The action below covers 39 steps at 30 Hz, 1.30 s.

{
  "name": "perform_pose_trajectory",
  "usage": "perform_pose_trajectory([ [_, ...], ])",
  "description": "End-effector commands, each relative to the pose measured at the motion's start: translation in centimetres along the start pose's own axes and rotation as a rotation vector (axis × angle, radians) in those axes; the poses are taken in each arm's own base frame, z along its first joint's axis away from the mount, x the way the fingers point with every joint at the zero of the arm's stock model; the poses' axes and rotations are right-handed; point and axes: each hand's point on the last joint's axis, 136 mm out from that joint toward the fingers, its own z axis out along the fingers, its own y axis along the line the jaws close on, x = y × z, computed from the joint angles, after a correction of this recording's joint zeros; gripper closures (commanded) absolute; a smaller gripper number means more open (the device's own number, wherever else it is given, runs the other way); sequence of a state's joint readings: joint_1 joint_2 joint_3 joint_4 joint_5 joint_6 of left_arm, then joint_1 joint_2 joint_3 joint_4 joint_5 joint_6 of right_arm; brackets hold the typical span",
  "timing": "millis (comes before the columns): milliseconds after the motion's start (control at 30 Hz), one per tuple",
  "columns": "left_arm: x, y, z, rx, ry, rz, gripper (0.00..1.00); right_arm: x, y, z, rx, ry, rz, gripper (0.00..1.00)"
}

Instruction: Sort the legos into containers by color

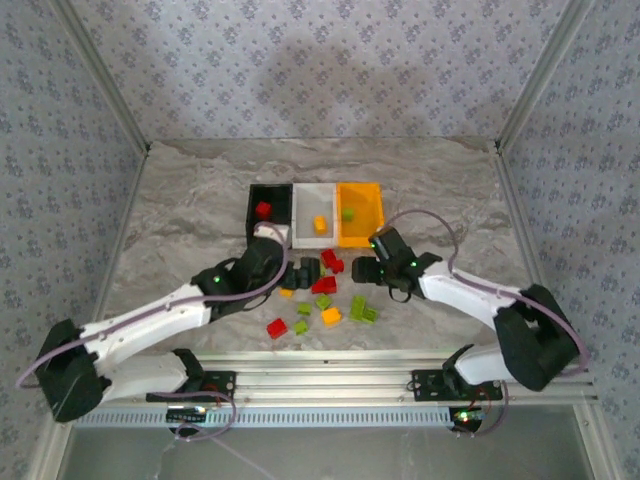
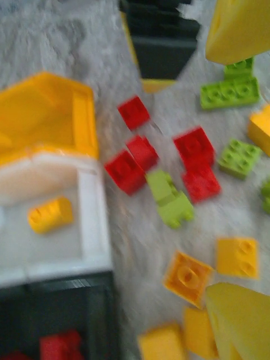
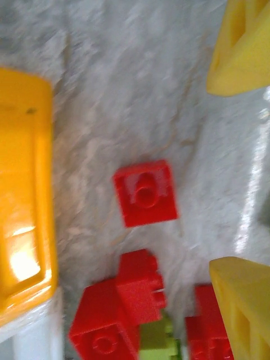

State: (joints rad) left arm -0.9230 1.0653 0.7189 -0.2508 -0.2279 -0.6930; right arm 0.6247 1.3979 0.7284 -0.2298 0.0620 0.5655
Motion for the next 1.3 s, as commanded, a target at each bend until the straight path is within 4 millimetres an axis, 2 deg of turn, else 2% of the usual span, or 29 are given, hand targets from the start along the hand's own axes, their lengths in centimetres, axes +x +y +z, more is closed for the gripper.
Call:
perform_pose_trajectory([
  [0,-1.1,2.0,-2.7,-0.035,-0.103,-0.101,0.01,-2.1,0.8,1.2,0.017,-0.022,-0.077,0.24],
  [200,0.2,6.4,-5.4,-0.143,-0.159,-0.154,0.01,-1.8,0.5,4.4,0.073,0.055,-0.110,0.29],
  [400,0.0,7.9,-7.4,-0.156,-0.218,-0.162,0.00,-1.2,-0.5,6.0,0.129,0.083,-0.120,0.40],
  [600,0.0,9.0,-8.1,-0.186,-0.253,-0.173,0.01,-1.1,-0.3,5.0,0.114,0.064,-0.114,0.60],
  [733,0.1,9.8,-8.3,-0.212,-0.262,-0.220,0.01,-1.9,1.1,2.3,0.064,0.011,-0.120,0.67],
  [833,0.3,10.3,-8.4,-0.234,-0.248,-0.208,0.01,-3.3,4.2,-0.7,-0.035,-0.042,-0.150,0.68],
  [967,0.8,10.2,-8.1,-0.220,-0.217,-0.182,0.01,-5.8,10.9,-3.1,-0.204,-0.092,-0.212,0.68],
  [1133,1.2,10.3,-7.9,-0.221,-0.199,-0.178,0.01,-9.5,18.6,-2.3,-0.321,-0.141,-0.270,0.68],
  [1267,2.0,11.3,-8.2,-0.261,-0.167,-0.231,0.01,-12.5,22.9,-0.2,-0.358,-0.167,-0.285,0.67],
])
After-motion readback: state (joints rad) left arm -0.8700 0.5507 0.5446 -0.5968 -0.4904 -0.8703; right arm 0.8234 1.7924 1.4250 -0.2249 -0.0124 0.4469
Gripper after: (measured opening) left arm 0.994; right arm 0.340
